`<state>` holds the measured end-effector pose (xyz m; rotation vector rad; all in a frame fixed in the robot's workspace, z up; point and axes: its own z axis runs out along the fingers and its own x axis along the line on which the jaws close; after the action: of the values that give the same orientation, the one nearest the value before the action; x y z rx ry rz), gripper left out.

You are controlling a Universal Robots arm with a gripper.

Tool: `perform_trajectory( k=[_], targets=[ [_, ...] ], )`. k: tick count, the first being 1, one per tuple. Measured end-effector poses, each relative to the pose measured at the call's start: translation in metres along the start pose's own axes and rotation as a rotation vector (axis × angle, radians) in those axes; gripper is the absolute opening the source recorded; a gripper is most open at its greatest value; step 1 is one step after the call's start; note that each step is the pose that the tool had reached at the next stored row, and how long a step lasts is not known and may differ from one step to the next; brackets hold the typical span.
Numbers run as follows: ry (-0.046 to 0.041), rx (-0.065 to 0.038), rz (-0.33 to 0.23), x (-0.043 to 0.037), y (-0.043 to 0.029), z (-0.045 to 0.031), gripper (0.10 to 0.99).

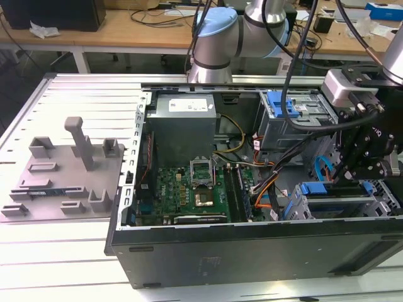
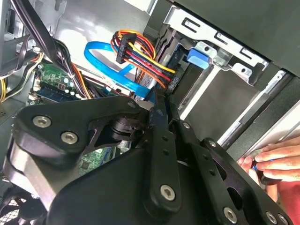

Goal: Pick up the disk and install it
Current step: 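Insert the first disk wire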

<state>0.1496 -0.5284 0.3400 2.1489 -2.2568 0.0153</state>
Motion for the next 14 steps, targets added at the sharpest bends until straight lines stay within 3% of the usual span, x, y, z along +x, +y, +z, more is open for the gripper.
perform_trajectory(
  k=[3,4,6,11,14],
  targets=[
    [-0.0003,0.0,0.002,0.0003,0.0001,0.0004,0.169],
    [-0.0003,0.0,0.002,0.0004,0.0001,-0.001,0.227],
    [0.0,0.0,0.003,-0.0003,0.0003,-0.0107,0.357],
    [0.0,0.001,0.003,-0.0021,0.0006,-0.0283,0.357],
    [-0.0001,0.001,0.003,-0.0032,0.0007,-0.0311,0.357]
  ],
)
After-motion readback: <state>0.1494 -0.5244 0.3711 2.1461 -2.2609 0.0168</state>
